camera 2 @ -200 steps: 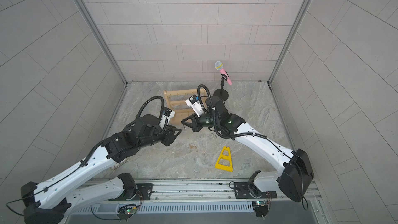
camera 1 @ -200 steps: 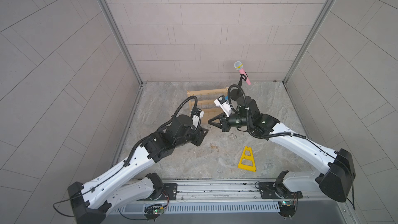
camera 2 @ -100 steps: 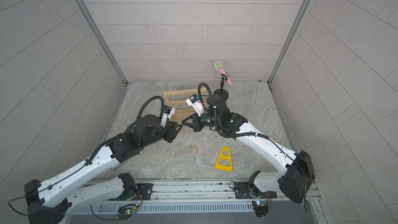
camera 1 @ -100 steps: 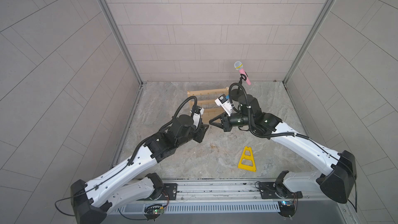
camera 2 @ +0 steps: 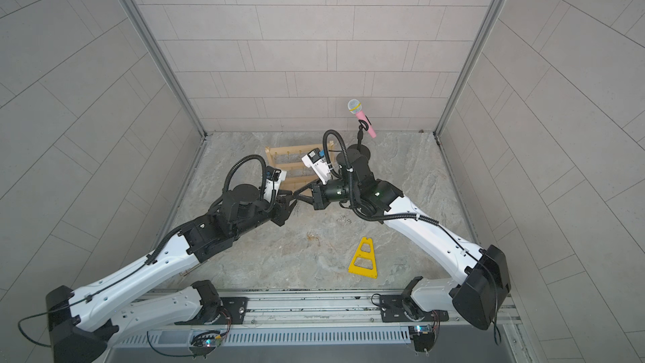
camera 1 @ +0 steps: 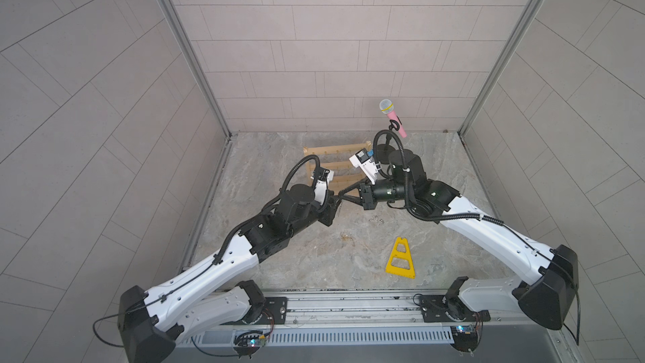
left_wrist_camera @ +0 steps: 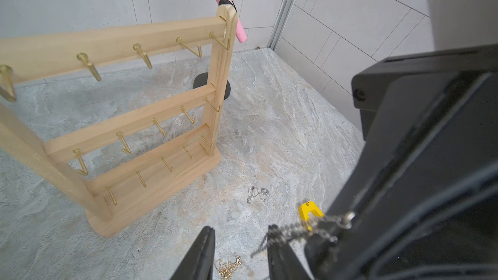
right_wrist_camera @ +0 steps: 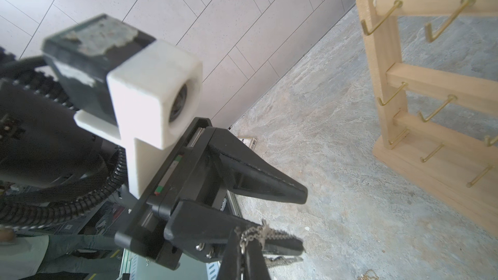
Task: Hang the necklace on the jewelry display stand
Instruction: Pick up the necklace from the center of the board.
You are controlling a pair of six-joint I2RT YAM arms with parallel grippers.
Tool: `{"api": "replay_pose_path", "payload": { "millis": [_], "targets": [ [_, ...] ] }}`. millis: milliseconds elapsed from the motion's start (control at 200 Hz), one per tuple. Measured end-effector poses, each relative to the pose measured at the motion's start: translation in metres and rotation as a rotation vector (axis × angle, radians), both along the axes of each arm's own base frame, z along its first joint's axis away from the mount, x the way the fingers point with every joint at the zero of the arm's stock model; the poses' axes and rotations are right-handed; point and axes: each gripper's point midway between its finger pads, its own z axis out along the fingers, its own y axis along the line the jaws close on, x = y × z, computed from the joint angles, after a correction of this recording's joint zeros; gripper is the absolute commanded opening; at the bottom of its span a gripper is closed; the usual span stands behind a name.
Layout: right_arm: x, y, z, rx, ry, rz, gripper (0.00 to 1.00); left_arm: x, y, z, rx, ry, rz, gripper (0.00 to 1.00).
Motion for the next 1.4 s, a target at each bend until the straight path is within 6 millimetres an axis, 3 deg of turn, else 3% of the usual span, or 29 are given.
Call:
{"api": "replay_pose_path", "payload": {
  "millis": [865, 1401],
  "targets": [
    [0.0026, -0.0016, 0.0009, 0.005, 0.007, -0.010, 0.00, 0.0020, 0.0000, 0.0024, 0.007, -0.022, 0.001, 0.28],
    [0.0063, -0.0022, 0.0012, 0.004, 0.004, -0.031, 0.00, 0.0005, 0.0030, -0.0001, 0.026, -0.020, 0.001, 0.31]
  ]
}}
